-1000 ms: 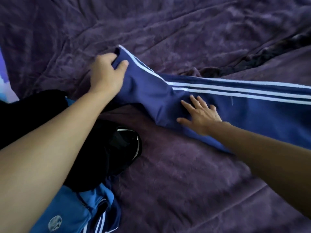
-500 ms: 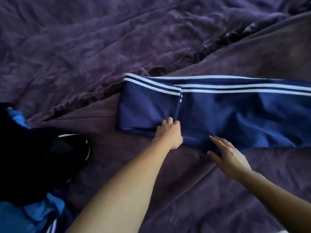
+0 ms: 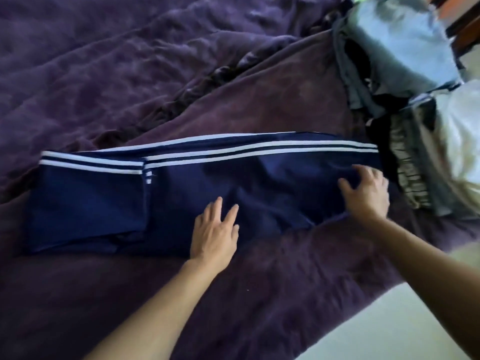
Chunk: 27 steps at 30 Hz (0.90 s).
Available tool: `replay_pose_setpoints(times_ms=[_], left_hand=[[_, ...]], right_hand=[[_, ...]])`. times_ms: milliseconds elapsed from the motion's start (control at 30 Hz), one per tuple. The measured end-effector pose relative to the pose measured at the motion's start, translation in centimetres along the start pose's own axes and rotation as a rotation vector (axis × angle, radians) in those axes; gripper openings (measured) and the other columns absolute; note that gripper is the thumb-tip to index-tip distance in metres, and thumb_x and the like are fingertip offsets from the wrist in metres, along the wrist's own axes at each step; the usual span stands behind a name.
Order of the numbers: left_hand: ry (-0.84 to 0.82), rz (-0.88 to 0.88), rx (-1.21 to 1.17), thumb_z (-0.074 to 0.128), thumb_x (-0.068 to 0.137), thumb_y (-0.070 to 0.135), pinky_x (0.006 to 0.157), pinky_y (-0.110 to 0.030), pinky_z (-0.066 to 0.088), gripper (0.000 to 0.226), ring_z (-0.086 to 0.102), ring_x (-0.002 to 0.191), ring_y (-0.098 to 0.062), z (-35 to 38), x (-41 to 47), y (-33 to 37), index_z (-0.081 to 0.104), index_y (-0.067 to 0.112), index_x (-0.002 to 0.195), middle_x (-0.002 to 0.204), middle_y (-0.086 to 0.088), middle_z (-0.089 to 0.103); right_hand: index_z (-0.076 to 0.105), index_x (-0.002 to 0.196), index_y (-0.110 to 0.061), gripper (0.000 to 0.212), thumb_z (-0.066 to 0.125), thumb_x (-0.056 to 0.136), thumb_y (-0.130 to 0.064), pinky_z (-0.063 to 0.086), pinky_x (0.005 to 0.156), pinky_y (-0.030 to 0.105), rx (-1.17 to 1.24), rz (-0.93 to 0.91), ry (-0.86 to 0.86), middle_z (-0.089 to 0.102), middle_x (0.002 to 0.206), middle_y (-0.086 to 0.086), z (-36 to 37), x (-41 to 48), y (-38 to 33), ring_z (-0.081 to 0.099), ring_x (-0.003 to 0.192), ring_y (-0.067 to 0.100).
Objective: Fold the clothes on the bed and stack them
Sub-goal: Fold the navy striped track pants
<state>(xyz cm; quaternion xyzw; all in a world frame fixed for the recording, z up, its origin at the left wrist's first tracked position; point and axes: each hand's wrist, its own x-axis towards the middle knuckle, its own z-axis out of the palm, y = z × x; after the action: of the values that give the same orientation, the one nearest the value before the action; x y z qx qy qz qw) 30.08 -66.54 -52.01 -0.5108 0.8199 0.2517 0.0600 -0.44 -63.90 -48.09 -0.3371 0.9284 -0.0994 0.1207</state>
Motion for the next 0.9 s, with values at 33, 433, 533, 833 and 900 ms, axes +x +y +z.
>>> replay_pose_setpoints(times_ms=[33,433,533,833,900], left_hand=[[-0.066,0.003,0.019,0.037,0.100,0.036,0.111,-0.044,0.026,0.051,0.020,0.143,-0.031,1.1,0.3,1.4,0.026,0.028,0.149,0.158,-0.013,0.014],[-0.252,-0.065,0.052,0.032,0.101,0.040,0.114,-0.040,0.021,0.053,0.012,0.145,-0.024,2.4,0.7,3.2,0.016,0.031,0.151,0.160,-0.005,0.009],[-0.155,-0.136,-0.020,0.034,0.101,0.037,0.109,-0.037,0.030,0.049,0.031,0.134,-0.021,0.3,-0.6,2.3,0.028,0.024,0.148,0.150,-0.004,0.030],[0.036,-0.340,-0.110,0.045,0.097,0.030,0.097,-0.032,0.040,0.039,0.046,0.117,-0.018,-0.9,-8.1,-5.7,0.048,0.021,0.134,0.132,0.001,0.046],[0.080,-0.377,-0.122,0.050,0.095,0.028,0.096,-0.035,0.042,0.038,0.048,0.116,-0.021,-0.5,-9.1,-7.3,0.052,0.018,0.132,0.129,-0.002,0.048]], right_hand=[[0.047,0.136,-0.017,0.060,0.067,0.084,-0.039,0.037,0.101,0.049,-0.015,0.115,-0.014,0.045,0.138,0.015,-0.5,1.7,1.9,0.039,0.128,0.035],[0.069,0.103,-0.015,0.041,0.084,0.069,-0.033,0.059,0.062,0.023,0.704,0.290,-0.265,0.072,0.098,0.004,-6.6,4.0,1.8,0.068,0.067,0.005],[0.060,0.117,-0.020,0.054,0.081,0.072,-0.041,0.058,0.077,0.035,0.462,-0.036,-0.200,0.066,0.101,-0.005,-9.5,0.4,-4.9,0.065,0.088,0.013],[0.043,0.127,-0.011,0.049,0.062,0.088,-0.034,0.044,0.086,0.040,-0.184,-0.634,-0.626,0.044,0.128,0.015,5.8,-12.3,-20.7,0.055,0.111,0.040],[0.042,0.134,-0.008,0.060,0.067,0.086,-0.035,0.042,0.098,0.038,-0.230,-0.704,-0.877,0.034,0.141,0.015,10.0,-14.3,-21.0,0.049,0.122,0.037]])
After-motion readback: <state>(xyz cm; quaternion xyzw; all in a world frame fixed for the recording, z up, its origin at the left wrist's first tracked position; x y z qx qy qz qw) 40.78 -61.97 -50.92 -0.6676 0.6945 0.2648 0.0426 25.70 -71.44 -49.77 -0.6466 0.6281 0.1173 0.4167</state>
